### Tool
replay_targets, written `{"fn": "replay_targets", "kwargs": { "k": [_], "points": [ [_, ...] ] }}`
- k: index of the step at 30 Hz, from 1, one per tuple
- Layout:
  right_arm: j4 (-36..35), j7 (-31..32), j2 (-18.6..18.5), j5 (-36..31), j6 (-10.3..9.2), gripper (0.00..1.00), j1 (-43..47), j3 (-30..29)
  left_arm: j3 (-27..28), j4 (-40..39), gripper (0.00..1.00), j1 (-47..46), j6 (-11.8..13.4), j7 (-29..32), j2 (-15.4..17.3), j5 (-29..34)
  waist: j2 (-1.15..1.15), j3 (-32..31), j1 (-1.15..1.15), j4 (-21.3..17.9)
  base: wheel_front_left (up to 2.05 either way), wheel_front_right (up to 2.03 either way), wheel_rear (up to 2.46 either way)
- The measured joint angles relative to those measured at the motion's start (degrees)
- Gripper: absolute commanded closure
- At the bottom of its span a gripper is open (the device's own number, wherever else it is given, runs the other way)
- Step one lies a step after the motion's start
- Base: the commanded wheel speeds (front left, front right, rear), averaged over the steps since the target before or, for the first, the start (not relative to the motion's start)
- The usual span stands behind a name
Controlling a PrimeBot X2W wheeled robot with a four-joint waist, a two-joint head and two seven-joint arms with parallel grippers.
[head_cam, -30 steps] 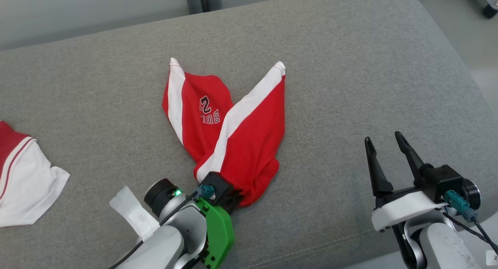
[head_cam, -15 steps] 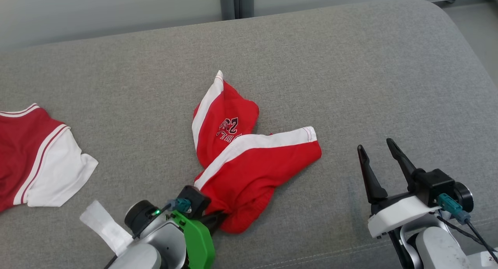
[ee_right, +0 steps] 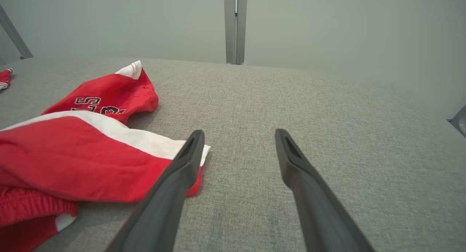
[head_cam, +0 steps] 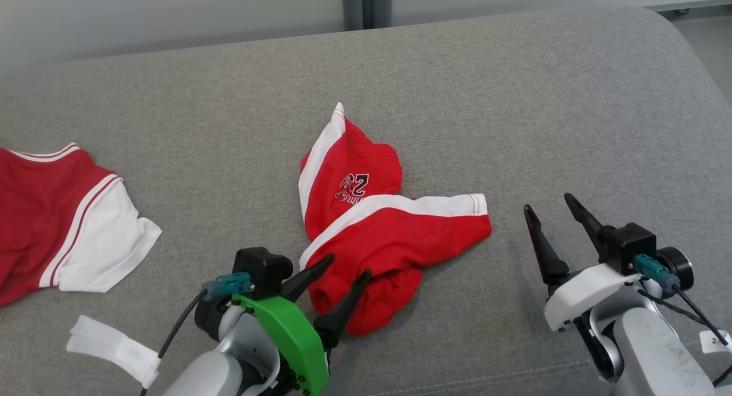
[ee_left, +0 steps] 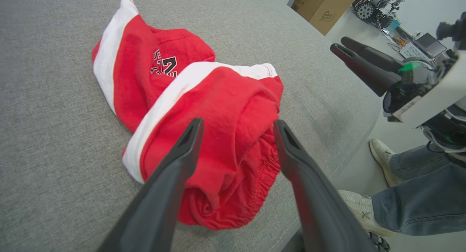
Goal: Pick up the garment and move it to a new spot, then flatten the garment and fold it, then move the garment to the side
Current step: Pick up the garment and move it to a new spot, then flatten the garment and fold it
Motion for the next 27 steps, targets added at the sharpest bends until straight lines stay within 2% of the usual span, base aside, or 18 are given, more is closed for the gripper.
{"fn": "replay_targets", "kwargs": {
  "k": [6, 12, 20, 27],
  "points": [
    [5.1, 3.5, -0.5, 1.4, 0.41, 0.0, -3.2, -0.9, 2.5, -2.5, 0.0, 1.2, 2.5, -2.1, 0.4, 0.1, 0.0, 0.1, 0.0, 2.9, 0.0, 0.0, 0.0],
    [9.2, 6.2, -0.9, 2.3, 0.91, 0.0, -5.6, -1.1, 5.8, -3.3, 0.0, 2.0, 5.5, -5.3, 3.4, 3.0, 0.0, 0.5, 0.0, 6.5, 0.0, 0.0, 0.0],
    [14.2, 8.9, -1.1, 3.4, 1.4, 0.0, -8.7, -1.1, 9.0, -4.8, 0.0, 4.5, 7.1, -9.3, 4.1, 4.3, 0.0, 1.8, 0.0, 10.5, 0.0, 0.0, 0.0],
    [17.7, 10.8, -1.2, 4.5, 1.54, 0.0, -11.2, -0.9, 12.0, -4.9, 0.0, 6.3, 8.1, -12.1, 5.3, 4.2, 0.0, 3.8, 0.0, 12.2, 0.0, 0.0, 0.0]
  ]
}}
